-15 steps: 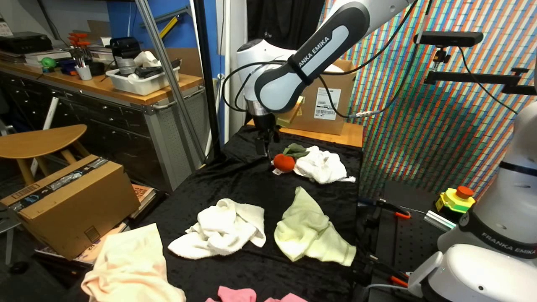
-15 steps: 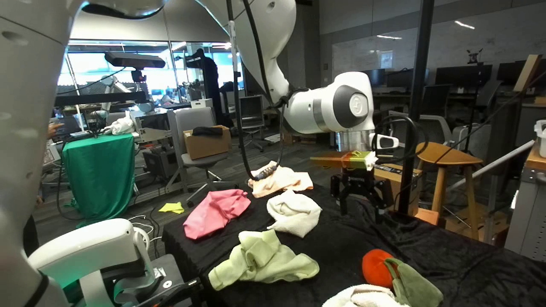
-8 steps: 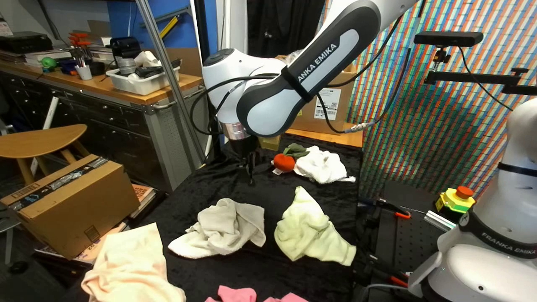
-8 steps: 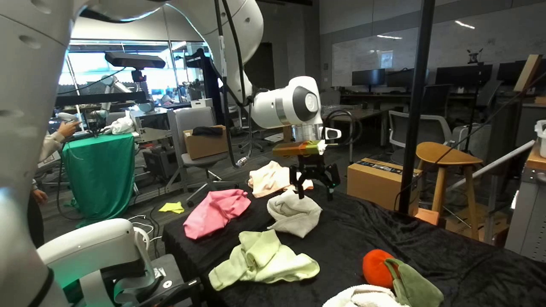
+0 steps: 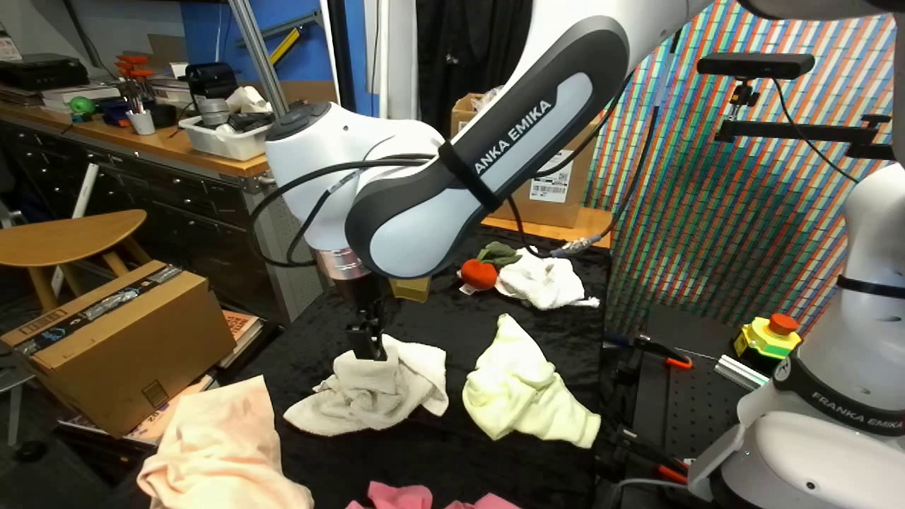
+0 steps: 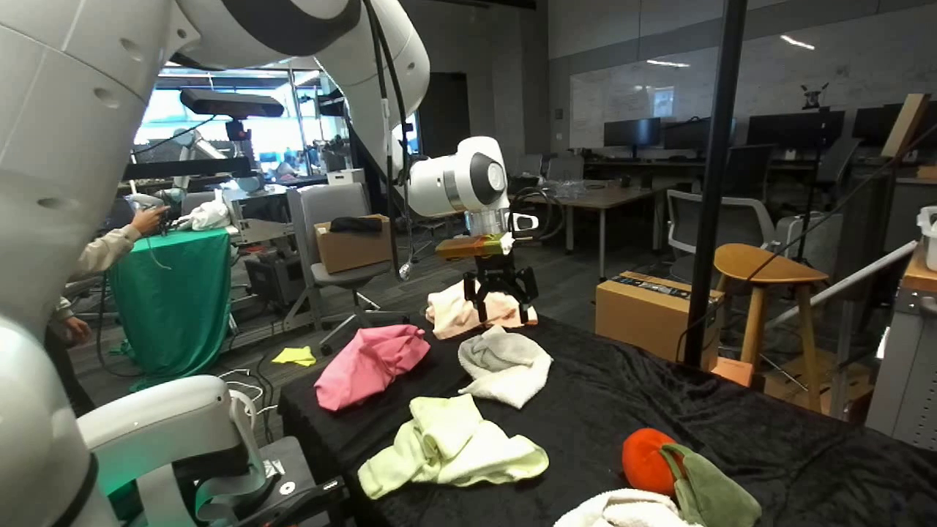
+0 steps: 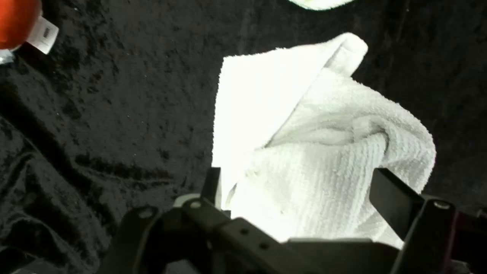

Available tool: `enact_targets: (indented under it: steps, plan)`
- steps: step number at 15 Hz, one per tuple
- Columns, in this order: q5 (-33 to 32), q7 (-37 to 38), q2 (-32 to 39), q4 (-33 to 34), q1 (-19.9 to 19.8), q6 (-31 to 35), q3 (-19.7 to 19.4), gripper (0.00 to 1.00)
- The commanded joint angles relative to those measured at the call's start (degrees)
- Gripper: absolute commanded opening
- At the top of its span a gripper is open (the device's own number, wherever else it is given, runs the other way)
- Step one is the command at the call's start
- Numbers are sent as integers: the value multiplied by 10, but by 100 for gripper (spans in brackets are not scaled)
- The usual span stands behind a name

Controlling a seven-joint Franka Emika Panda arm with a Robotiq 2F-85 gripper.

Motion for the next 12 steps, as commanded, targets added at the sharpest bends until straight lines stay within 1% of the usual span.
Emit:
enact_targets:
  steps: [1,6,12]
  plan:
    - [5,23,50,85,19,-25,3,100]
    - [6,33,94,159,48,-35,5,100]
    - [63,53,140,230,75,-29,32,100]
